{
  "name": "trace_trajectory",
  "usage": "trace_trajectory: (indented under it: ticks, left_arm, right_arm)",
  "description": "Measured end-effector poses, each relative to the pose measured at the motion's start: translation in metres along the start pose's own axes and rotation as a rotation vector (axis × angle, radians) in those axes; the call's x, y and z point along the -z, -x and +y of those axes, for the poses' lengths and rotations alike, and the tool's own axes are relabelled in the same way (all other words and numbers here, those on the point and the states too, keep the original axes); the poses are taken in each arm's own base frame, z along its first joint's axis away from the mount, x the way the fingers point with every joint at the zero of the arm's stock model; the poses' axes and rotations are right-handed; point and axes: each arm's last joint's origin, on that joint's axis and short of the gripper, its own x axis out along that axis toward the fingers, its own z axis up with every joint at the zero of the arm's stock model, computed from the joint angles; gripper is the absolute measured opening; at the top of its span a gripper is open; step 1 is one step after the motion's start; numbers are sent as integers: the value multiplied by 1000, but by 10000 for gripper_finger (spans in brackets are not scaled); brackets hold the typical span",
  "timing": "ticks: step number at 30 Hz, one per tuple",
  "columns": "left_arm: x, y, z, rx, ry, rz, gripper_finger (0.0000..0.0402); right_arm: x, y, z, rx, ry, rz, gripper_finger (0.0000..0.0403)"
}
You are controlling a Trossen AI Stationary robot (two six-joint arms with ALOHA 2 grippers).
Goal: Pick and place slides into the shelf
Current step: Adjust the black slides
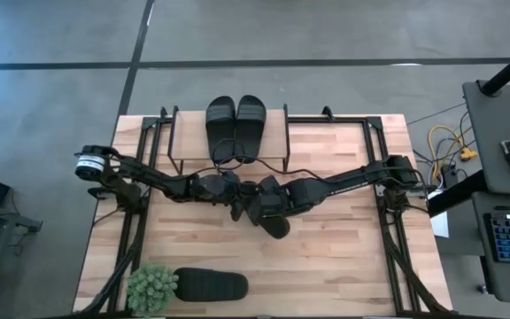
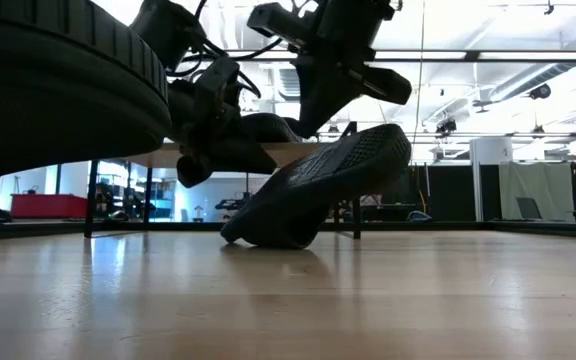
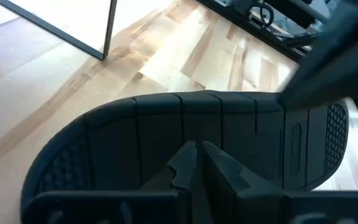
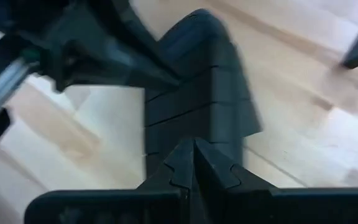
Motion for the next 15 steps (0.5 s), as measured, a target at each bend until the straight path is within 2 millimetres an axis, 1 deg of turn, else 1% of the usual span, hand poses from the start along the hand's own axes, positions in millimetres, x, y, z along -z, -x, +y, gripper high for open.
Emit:
trace_trajectory:
  ticks: [5, 10, 15]
  left_arm:
    - [1, 0, 1, -2, 1, 4, 10]
    - [3, 1, 1, 5, 6, 11, 10]
    - [7, 1, 3, -11, 1, 50, 10]
  right_arm:
    - [2, -3, 5, -75, 36, 74, 9]
    - [8, -15, 3, -34, 36, 104, 9]
    - [10, -13, -4, 54, 52, 96, 9]
